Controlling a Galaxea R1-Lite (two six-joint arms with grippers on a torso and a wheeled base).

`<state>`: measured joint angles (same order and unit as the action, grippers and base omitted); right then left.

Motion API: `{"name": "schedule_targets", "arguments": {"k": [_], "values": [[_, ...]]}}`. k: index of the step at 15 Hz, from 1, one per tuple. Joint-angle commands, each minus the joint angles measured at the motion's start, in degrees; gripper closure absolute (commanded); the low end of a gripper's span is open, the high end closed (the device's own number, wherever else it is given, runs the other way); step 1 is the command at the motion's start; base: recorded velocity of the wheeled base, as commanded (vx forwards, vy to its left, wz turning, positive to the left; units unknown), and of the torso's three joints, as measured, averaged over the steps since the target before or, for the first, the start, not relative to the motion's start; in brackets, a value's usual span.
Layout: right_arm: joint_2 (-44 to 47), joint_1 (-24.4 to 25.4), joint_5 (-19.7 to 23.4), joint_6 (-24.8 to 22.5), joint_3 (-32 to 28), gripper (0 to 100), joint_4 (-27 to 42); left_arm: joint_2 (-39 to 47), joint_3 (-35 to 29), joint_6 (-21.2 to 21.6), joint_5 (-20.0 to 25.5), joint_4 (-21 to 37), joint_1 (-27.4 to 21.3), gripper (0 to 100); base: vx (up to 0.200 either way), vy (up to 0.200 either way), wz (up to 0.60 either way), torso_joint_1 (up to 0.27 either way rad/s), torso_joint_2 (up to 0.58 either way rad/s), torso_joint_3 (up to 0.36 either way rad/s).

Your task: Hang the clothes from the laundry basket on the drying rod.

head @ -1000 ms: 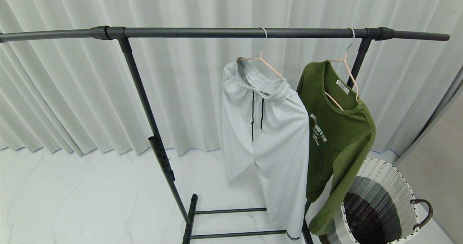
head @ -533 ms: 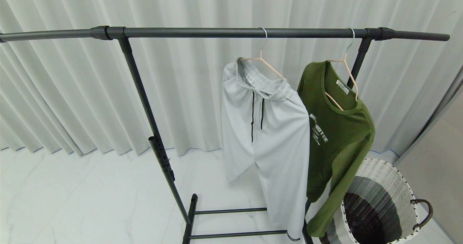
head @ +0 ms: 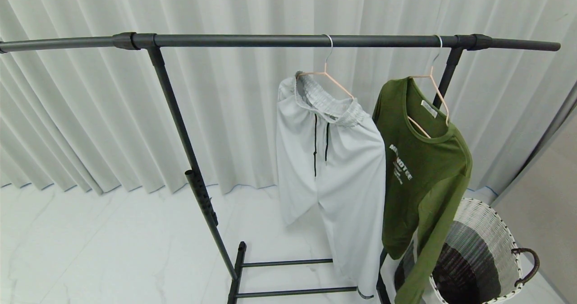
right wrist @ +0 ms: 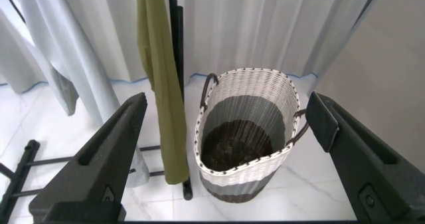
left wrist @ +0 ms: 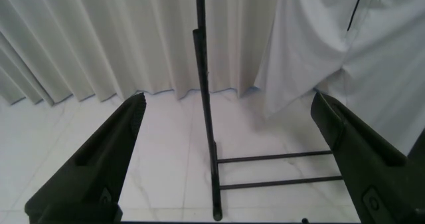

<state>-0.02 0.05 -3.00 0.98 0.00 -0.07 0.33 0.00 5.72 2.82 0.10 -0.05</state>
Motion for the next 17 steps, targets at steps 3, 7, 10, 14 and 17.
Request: {"name": "schedule_targets", "arguments": {"k": [3, 7, 10, 14, 17], "values": [[0.0, 0.0, 0.0, 0.0, 0.0, 0, 0.0, -0.3, 0.0, 0.0, 0.0, 0.0, 0.0, 0, 0.0, 0.0, 0.0, 0.0, 0.0, 0.0], [0.0, 0.0, 0.0, 0.0, 0.0, 0, 0.0, -0.3, 0.0, 0.0, 0.0, 0.0, 0.0, 0, 0.0, 0.0, 0.0, 0.0, 0.0, 0.0], [0.0, 0.0, 0.0, 0.0, 0.0, 0, 0.0, -0.3, 0.0, 0.0, 0.0, 0.0, 0.0, 0, 0.0, 0.0, 0.0, 0.0, 0.0, 0.0], [0.0, 0.0, 0.0, -0.1, 0.0, 0, 0.0, -0.3, 0.0, 0.0, 0.0, 0.0, 0.0, 0, 0.0, 0.0, 0.0, 0.0, 0.0, 0.0], [0.0, 0.0, 0.0, -0.3, 0.0, 0, 0.0, -0.3, 0.0, 0.0, 0.0, 0.0, 0.0, 0, 0.0, 0.0, 0.0, 0.0, 0.0, 0.0]]}}
